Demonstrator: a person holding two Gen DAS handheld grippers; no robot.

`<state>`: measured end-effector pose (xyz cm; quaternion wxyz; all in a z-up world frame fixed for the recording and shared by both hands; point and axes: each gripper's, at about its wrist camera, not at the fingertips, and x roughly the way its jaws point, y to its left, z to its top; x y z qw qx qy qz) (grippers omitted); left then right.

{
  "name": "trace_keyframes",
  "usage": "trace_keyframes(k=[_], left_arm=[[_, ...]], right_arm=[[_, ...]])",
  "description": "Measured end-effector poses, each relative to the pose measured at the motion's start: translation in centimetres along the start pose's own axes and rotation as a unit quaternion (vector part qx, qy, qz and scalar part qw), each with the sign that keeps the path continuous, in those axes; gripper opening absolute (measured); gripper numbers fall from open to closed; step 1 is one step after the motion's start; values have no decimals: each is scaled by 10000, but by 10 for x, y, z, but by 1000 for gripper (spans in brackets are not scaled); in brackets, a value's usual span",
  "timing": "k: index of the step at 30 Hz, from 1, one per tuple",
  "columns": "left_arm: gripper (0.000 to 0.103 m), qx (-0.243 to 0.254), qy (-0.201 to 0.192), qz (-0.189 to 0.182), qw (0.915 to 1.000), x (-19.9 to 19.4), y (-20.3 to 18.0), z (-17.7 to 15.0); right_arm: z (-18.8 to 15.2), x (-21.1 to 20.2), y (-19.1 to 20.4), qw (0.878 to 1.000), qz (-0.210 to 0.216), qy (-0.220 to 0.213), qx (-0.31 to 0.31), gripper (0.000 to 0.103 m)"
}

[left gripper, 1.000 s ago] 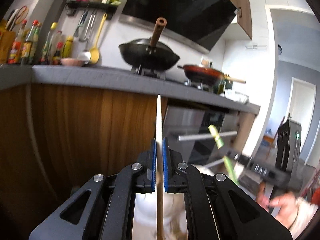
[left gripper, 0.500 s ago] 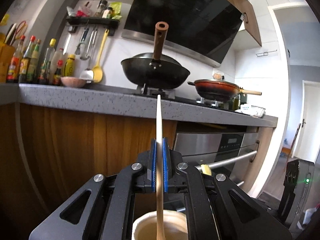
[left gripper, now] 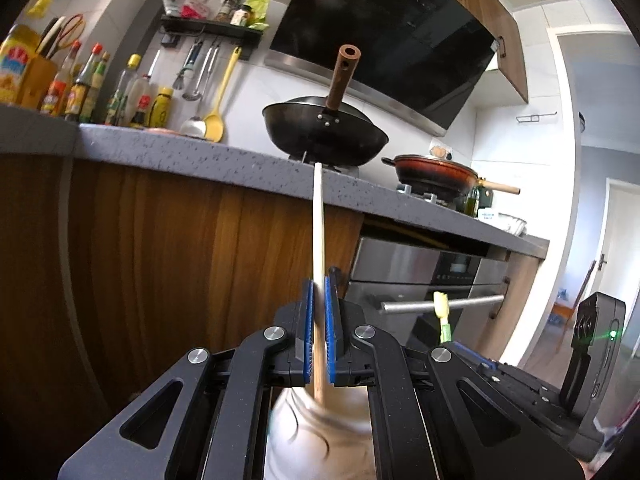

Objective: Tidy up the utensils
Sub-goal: 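Insert the chopstick into the tall white pot with left while right puts green utensil in small pot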

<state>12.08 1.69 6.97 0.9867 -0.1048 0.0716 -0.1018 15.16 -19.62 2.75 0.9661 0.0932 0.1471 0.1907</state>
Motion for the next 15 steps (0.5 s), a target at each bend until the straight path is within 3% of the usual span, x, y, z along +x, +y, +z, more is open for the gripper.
trace_keyframes(k=[15], left_arm=[[6,552,353,245,9975,-15,-18,-28]], right_arm=[[-28,-30,7,9994,-252,77,-211,10]])
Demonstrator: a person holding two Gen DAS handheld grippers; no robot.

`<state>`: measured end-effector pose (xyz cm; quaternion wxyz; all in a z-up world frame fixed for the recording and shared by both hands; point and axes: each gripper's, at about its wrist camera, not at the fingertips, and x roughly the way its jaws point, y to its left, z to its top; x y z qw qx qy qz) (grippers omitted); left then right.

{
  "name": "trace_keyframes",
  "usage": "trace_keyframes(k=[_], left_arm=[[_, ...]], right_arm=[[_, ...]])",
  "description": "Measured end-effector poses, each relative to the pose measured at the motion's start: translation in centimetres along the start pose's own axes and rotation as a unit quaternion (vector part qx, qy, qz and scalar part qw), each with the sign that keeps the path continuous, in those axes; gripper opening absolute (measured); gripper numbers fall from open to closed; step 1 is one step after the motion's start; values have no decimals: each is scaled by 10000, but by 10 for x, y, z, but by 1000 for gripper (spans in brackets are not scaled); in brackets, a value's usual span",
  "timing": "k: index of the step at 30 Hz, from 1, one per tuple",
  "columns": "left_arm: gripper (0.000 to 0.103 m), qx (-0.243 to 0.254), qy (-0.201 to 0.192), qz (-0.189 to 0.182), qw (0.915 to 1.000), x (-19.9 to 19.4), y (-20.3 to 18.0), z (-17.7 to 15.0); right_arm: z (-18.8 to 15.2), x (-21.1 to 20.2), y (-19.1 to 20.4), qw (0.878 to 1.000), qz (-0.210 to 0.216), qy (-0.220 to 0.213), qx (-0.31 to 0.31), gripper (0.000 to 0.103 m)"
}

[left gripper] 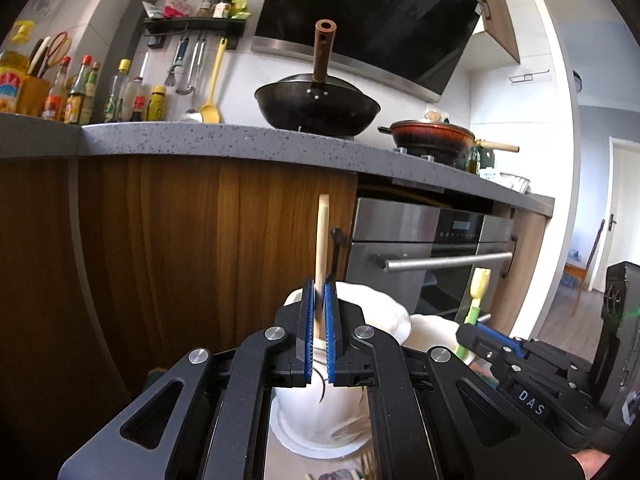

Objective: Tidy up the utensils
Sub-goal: 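Insert the chopstick into the tall white pot with left while right puts green utensil in small pot, then open both tools and withdraw them from the white holder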

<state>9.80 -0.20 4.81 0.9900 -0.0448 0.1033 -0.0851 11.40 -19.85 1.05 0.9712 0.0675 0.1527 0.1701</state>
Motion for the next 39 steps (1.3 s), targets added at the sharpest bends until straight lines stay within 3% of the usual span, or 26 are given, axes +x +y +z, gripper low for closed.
trace_keyframes(k=[13,14,16,17,18,20,22,24,26,30,39], left_arm=[[6,-28,165,139,9998,-5,8,-6],[10,-25,192,141,9997,-4,9,-6],[22,-75,174,126,9997,-5,12,-6],[27,-107,154,104,9998,-6,13,-6],[28,-110,148,102,9998,-6,13,-5],[30,-105,97,132,9998,-8,14,-5],[37,-139,57,67,9999,-10,15,-4],[46,-156,16,37,9999,-13,16,-4],[50,-158,-23,46,9999,-16,17,-3],[72,-361,-124,115,9992,-27,22,-6],[93,-236,-70,366,9990,-55,20,-25]], right_arm=[[-7,-5,5,9999,-67,-50,-139,11],[-7,-5,5,9999,-62,-48,-141,12],[-7,-6,6,9998,-38,-93,-143,23],[-7,-7,6,9998,-45,-117,-148,34],[-7,-8,6,9997,-57,-152,-156,41],[-6,-10,5,9997,-50,-197,-152,47],[-5,-14,3,9995,-41,-275,-116,55],[-4,-18,1,9994,-22,-350,-64,70],[-3,-23,-2,9991,-16,-413,-17,75],[-3,-37,-7,9982,-55,-597,88,98],[-7,-59,-12,9964,-329,-730,268,98]])
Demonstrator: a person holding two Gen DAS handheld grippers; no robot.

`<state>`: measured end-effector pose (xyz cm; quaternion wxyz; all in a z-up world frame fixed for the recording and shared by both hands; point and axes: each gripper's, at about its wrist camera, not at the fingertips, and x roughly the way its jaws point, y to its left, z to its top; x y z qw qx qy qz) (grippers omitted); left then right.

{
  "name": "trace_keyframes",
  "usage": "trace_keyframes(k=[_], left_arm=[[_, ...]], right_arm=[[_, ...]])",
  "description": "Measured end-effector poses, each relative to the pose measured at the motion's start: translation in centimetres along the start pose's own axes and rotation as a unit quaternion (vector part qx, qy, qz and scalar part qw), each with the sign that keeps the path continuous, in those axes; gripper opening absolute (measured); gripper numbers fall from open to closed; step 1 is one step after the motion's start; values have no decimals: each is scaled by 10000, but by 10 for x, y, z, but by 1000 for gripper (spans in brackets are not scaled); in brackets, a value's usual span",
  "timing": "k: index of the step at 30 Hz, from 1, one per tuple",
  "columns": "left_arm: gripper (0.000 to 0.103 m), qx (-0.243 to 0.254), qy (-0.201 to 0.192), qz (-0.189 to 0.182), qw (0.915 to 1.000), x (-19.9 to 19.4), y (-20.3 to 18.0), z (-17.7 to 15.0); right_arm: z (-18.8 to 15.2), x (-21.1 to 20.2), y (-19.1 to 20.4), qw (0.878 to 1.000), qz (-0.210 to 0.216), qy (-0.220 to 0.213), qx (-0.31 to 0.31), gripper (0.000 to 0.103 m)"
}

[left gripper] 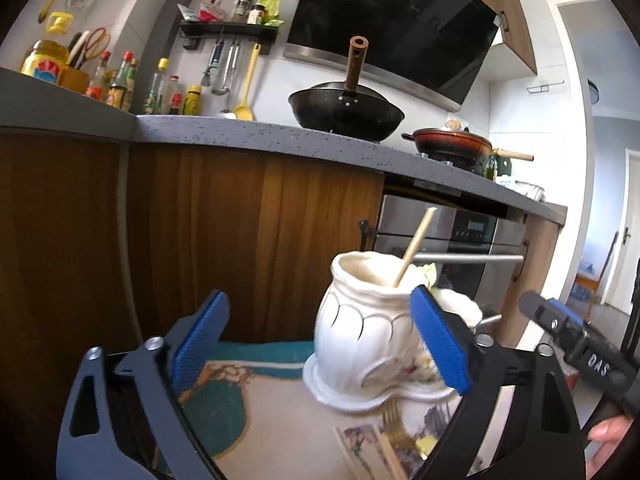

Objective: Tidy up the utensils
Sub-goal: 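Open both tools and withdraw them from the white holder, then grasp another wooden chopstick with the left tool while the right tool grasps a silver fork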

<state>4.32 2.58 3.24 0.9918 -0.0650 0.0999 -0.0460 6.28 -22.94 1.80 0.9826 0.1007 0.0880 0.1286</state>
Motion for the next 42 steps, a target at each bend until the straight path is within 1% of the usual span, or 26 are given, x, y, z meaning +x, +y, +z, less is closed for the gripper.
trace_keyframes(k=[5,9,12,15,18,22,24,26,29,32,33,34,36,37,39,42], left_arm=[[95,54,198,125,9997,-11,3,-11],[96,75,396,261,9988,-19,8,-20],[96,86,616,366,9974,-25,9,-28],[96,122,926,453,9946,-27,8,-35],[96,315,1196,544,9908,-30,2,-44],[96,498,1665,540,9833,-28,-7,-58],[96,576,1878,543,9790,-25,-11,-65],[96,643,2090,575,9741,-20,-15,-72],[95,705,2495,587,9640,-8,-22,-80],[93,800,2771,590,9557,2,-30,-86],[90,827,2823,582,9540,4,-32,-87],[86,885,2930,554,9504,8,-35,-89],[70,961,3123,503,9438,15,-40,-91],[65,958,3249,458,9398,18,-42,-92],[52,925,3448,334,9335,22,-46,-94],[40,943,3672,210,9251,26,-51,-97]], right_arm=[[-4,-11,2,9992,-341,5,-192,99],[-9,-19,-1,9990,-360,137,-216,98],[-13,-23,-5,9982,-449,335,-209,98],[-17,-27,-11,9974,-477,498,-198,98],[-22,-28,-20,9958,-467,776,-101,98],[-32,-23,-32,9914,-350,1257,125,98],[-36,-21,-34,9897,-328,1384,153,98],[-38,-19,-33,9883,-314,1493,78,98],[-42,-14,-31,9853,-407,1655,-101,98],[-47,-8,-30,9807,-485,1883,-216,98],[-49,-5,-31,9786,-484,1985,-226,98],[-51,-4,-31,9772,-482,2054,-231,98],[-54,0,-31,9737,-513,2206,-268,98],[-56,2,-31,9724,-523,2255,-292,98],[-57,3,-31,9715,-510,2295,-306,98],[-58,3,-30,9718,-464,2293,-314,98]])
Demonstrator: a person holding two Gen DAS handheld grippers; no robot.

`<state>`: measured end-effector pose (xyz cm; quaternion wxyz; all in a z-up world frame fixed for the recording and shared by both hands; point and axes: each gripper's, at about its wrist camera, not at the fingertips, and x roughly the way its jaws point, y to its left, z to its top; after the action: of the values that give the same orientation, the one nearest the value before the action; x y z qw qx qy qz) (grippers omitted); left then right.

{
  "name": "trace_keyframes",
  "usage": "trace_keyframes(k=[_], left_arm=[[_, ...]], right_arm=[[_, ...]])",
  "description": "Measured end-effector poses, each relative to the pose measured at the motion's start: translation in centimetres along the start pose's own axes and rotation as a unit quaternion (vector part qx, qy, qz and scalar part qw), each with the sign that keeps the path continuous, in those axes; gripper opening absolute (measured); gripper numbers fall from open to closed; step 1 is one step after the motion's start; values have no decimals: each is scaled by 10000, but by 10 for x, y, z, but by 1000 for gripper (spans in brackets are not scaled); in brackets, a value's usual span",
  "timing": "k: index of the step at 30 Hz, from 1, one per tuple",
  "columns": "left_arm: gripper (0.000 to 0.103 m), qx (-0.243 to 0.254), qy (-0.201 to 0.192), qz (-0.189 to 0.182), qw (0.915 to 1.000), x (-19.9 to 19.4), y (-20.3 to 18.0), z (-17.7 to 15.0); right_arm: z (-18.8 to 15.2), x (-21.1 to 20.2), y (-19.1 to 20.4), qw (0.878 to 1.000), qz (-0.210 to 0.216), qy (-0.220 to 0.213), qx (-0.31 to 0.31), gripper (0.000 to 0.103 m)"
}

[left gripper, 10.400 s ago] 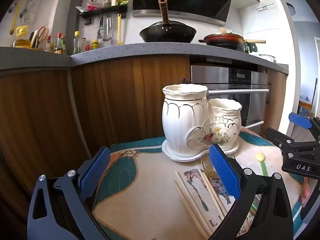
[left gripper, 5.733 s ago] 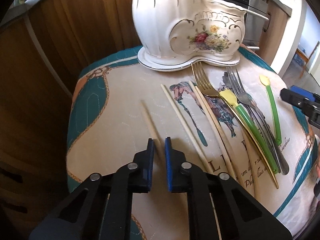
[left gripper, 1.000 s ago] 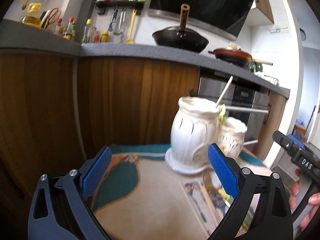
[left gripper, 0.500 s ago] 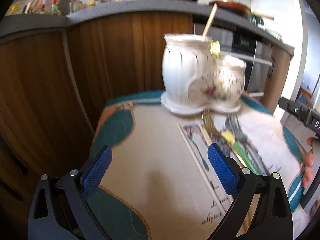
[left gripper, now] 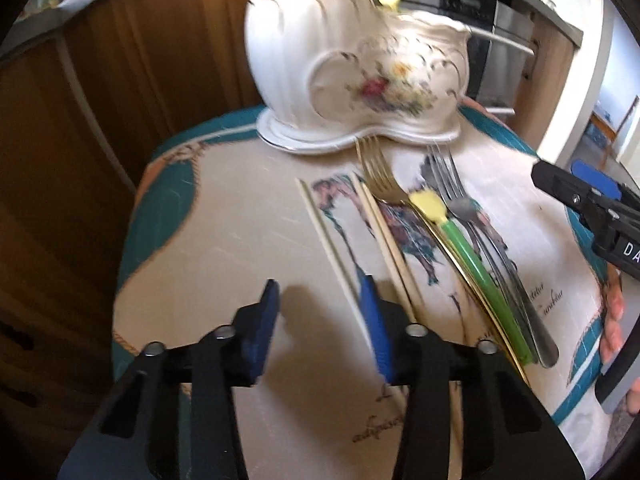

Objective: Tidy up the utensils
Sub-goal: 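Grasp another wooden chopstick with the left tool while the right tool grasps a silver fork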

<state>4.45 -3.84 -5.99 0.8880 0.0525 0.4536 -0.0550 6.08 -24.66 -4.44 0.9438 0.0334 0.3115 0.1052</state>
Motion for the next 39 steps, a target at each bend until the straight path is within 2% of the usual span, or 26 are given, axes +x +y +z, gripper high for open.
trace_keyframes(k=[2,4,6,10,12,13,15,16,18,20,26,30,33,39], left_arm=[[36,-6,75,-74,9999,1,-1,1],[28,72,88,-32,9999,2,-3,2],[9,174,104,28,9998,2,-2,3],[5,164,40,30,9999,3,9,3],[5,159,3,23,9999,2,15,2],[5,159,-12,24,9999,2,17,1],[5,176,-49,20,9998,2,21,-1],[5,190,-76,27,9998,2,22,-2],[5,206,-127,34,9997,1,22,-4],[5,214,-158,32,9996,1,23,-5],[5,199,-222,-47,9995,0,24,-7],[5,172,-244,-101,9995,0,25,-8],[5,153,-247,-139,9995,-1,27,-8],[5,128,-267,-165,9994,-1,27,-8]], right_arm=[[0,0,2,10000,7,1,-50,98],[-1,0,3,9999,14,19,-101,98],[-1,-1,5,9998,90,60,-163,98],[0,-2,10,9988,356,197,-256,95],[-2,0,17,9977,464,326,-377,79],[-3,2,21,9966,521,435,-457,74],[-6,7,29,9941,666,639,-564,51],[-8,10,33,9920,770,776,-626,46],[-11,13,40,9894,878,895,-729,27],[-14,16,47,9870,941,983,-852,20],[-19,28,55,9841,1035,1185,-823,19],[-19,31,56,9846,1071,1190,-709,9],[-19,26,54,9847,1112,1154,-679,5],[-16,11,49,9861,1181,918,-723,5]])
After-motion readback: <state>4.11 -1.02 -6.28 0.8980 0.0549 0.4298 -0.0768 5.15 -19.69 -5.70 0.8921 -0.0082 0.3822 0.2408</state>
